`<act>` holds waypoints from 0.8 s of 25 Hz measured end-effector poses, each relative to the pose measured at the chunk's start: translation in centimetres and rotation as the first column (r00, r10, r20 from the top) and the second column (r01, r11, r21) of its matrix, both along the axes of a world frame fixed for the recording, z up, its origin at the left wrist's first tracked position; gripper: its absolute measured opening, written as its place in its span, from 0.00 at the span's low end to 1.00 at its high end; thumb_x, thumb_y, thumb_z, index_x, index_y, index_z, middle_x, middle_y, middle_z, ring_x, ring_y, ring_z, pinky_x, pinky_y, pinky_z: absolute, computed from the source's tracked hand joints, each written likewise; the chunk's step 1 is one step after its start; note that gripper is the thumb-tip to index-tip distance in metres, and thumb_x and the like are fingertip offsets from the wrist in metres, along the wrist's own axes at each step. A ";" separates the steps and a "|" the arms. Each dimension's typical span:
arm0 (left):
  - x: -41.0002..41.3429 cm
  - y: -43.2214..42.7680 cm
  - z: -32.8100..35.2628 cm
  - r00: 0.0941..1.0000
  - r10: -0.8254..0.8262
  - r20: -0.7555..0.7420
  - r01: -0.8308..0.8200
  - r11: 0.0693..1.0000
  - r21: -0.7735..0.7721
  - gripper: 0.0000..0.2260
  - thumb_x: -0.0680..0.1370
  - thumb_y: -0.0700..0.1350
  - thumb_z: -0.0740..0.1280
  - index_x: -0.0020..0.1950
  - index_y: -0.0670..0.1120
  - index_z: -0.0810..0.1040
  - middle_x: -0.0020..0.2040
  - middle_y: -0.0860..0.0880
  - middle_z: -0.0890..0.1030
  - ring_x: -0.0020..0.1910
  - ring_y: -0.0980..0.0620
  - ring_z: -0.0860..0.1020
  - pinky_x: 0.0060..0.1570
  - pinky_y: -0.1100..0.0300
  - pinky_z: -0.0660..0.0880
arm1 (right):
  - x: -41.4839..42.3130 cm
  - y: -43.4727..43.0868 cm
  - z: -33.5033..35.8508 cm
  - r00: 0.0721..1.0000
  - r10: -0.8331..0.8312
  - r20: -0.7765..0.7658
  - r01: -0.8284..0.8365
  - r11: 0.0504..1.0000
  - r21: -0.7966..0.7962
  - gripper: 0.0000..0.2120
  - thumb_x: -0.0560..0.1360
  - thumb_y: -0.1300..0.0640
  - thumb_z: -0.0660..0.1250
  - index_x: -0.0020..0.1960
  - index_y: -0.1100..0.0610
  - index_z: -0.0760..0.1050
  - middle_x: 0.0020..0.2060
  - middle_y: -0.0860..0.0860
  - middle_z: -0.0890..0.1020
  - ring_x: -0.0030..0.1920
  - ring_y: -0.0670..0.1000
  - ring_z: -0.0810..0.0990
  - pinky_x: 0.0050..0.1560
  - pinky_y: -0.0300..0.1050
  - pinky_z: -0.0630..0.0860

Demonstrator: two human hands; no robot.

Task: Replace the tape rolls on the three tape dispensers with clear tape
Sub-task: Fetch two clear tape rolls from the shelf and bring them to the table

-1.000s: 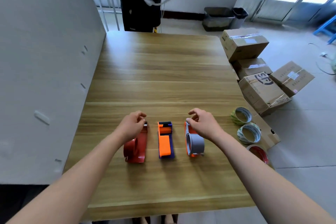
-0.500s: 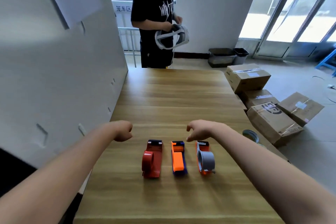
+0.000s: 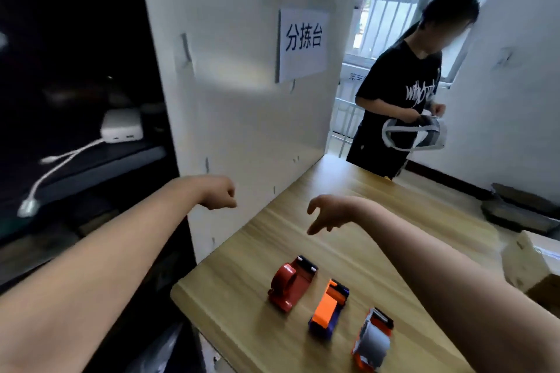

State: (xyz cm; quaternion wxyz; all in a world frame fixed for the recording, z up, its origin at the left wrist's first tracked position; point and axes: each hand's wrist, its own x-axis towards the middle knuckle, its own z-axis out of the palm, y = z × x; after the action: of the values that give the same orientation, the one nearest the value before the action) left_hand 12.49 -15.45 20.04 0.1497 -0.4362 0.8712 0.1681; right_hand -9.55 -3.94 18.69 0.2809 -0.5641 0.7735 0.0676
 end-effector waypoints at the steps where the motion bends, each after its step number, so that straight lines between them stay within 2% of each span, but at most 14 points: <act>1: 2.3 1.1 1.2 0.998 0.069 -0.005 -0.069 0.998 0.010 0.13 0.78 0.50 0.61 0.55 0.42 0.75 0.53 0.43 0.80 0.43 0.47 0.77 0.40 0.59 0.72 | 1.6 -0.8 1.2 0.997 0.075 -0.020 -0.075 0.997 -0.005 0.30 0.71 0.52 0.72 0.70 0.58 0.66 0.45 0.53 0.79 0.45 0.52 0.79 0.41 0.42 0.76; 3: 6.4 2.9 3.2 0.983 0.180 0.024 -0.180 0.984 -0.012 0.14 0.77 0.52 0.62 0.54 0.43 0.76 0.46 0.45 0.81 0.40 0.48 0.77 0.40 0.58 0.72 | 5.1 -1.9 3.6 0.978 0.204 -0.050 -0.206 0.978 -0.031 0.30 0.71 0.51 0.72 0.69 0.57 0.66 0.42 0.51 0.78 0.39 0.50 0.77 0.41 0.42 0.74; 5: 11.7 5.5 5.5 0.952 0.299 0.063 -0.298 0.954 -0.038 0.15 0.77 0.54 0.61 0.53 0.44 0.76 0.44 0.46 0.81 0.39 0.48 0.78 0.45 0.55 0.73 | 10.5 -2.8 6.1 0.929 0.359 -0.084 -0.365 0.928 -0.069 0.30 0.72 0.50 0.71 0.69 0.57 0.65 0.48 0.53 0.78 0.39 0.51 0.77 0.45 0.43 0.74; 8: 18.9 9.9 8.5 0.885 0.461 0.061 -0.458 0.887 -0.053 0.16 0.78 0.53 0.60 0.55 0.42 0.75 0.48 0.46 0.81 0.44 0.48 0.82 0.54 0.52 0.75 | 19.7 -2.5 9.3 0.820 0.571 -0.040 -0.570 0.810 -0.139 0.28 0.73 0.50 0.69 0.69 0.57 0.66 0.48 0.54 0.77 0.44 0.53 0.80 0.47 0.45 0.76; 11: 25.9 15.6 10.7 0.786 0.617 0.032 -0.614 0.786 -0.075 0.16 0.79 0.54 0.59 0.57 0.43 0.74 0.51 0.46 0.81 0.45 0.49 0.82 0.55 0.52 0.75 | 28.9 -0.6 11.2 0.672 0.740 -0.004 -0.729 0.661 -0.179 0.26 0.74 0.49 0.68 0.68 0.57 0.68 0.51 0.55 0.80 0.48 0.53 0.82 0.48 0.46 0.79; 14: 33.6 22.9 11.5 0.655 0.754 0.050 -0.748 0.656 -0.100 0.16 0.78 0.54 0.59 0.56 0.43 0.74 0.50 0.45 0.81 0.44 0.49 0.82 0.49 0.54 0.75 | 37.9 2.7 11.9 0.492 0.870 -0.026 -0.863 0.484 -0.144 0.26 0.75 0.49 0.67 0.70 0.56 0.65 0.49 0.53 0.78 0.47 0.53 0.80 0.44 0.43 0.77; 17: 41.0 31.5 11.7 0.499 0.862 0.093 -0.854 0.507 -0.118 0.17 0.78 0.54 0.60 0.53 0.41 0.76 0.46 0.45 0.80 0.39 0.49 0.78 0.39 0.57 0.71 | 46.3 7.3 12.1 0.317 0.948 -0.019 -0.942 0.313 -0.120 0.25 0.76 0.51 0.66 0.70 0.56 0.65 0.49 0.54 0.78 0.51 0.55 0.81 0.52 0.48 0.79; 20: 46.5 39.8 11.6 0.330 0.933 0.141 -0.921 0.351 -0.168 0.15 0.78 0.54 0.61 0.46 0.42 0.76 0.41 0.46 0.79 0.35 0.49 0.77 0.35 0.57 0.70 | 53.8 12.2 12.7 0.168 0.985 -0.036 -0.968 0.157 -0.197 0.26 0.75 0.49 0.66 0.70 0.55 0.65 0.49 0.51 0.80 0.49 0.52 0.82 0.53 0.48 0.78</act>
State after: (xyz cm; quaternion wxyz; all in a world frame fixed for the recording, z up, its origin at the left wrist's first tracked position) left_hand 58.98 24.33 31.64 0.1069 -0.8733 0.4509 0.1505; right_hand 44.20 8.26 31.37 0.1593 -0.9537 0.2160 0.1360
